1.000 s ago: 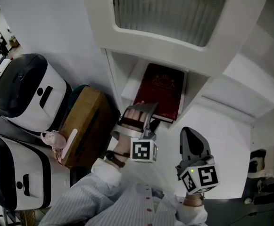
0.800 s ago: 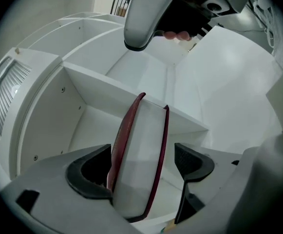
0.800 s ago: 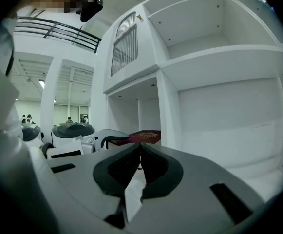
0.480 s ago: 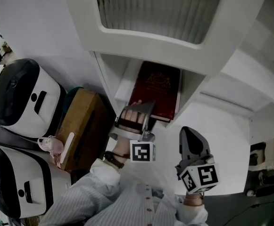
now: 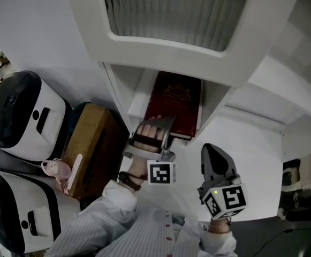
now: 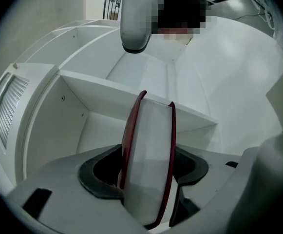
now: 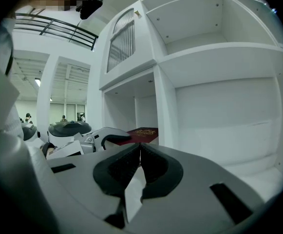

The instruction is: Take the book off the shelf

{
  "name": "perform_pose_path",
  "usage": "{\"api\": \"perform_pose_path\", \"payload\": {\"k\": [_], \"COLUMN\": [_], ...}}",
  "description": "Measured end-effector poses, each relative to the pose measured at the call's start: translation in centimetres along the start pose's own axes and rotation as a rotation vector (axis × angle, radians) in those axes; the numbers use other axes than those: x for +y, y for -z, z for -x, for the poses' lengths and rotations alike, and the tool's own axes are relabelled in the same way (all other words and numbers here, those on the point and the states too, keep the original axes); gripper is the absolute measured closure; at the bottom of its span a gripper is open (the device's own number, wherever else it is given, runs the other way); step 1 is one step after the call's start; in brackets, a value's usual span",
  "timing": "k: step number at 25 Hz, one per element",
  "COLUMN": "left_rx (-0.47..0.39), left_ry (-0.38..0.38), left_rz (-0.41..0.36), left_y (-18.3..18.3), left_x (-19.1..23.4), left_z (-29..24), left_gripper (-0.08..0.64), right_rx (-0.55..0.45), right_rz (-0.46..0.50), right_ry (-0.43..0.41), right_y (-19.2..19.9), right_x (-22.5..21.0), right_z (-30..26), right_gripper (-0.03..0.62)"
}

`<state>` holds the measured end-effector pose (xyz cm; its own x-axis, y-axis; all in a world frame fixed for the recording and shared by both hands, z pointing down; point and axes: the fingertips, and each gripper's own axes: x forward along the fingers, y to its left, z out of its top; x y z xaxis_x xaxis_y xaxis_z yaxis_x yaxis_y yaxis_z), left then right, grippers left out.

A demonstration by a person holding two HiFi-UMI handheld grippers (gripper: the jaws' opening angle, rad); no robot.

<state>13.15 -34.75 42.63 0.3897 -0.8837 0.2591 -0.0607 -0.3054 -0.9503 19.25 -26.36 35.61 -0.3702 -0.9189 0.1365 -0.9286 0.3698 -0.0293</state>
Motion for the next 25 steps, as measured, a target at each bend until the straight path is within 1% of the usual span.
{"api": "perform_pose_path", "payload": {"k": [12,16,25], "left_rx": [0.005,0.009,-0.006], "left_ry": [0.009,0.014,0.020], "left_rz": [0.002,-0.009,0.024], "left_y": [-0.1,0.2,0.3], "left_x": [0.0,0.0,0.1], "left_z": [0.2,0.5,1.8], "left_gripper": [0.284,0.285,0.291], "right_rx": [0.003,0.001,-0.014], "right_rz": [0.000,0.004,0.020], "right_ry": [0.023,0.026,0.022], "right_y": [0.4,0.2,-0.3], "right_x": [-0.2,0.1,0.9], "right_z": [0.9,0.9,1.4], "right_gripper": [0.578,0.578,0.578]}}
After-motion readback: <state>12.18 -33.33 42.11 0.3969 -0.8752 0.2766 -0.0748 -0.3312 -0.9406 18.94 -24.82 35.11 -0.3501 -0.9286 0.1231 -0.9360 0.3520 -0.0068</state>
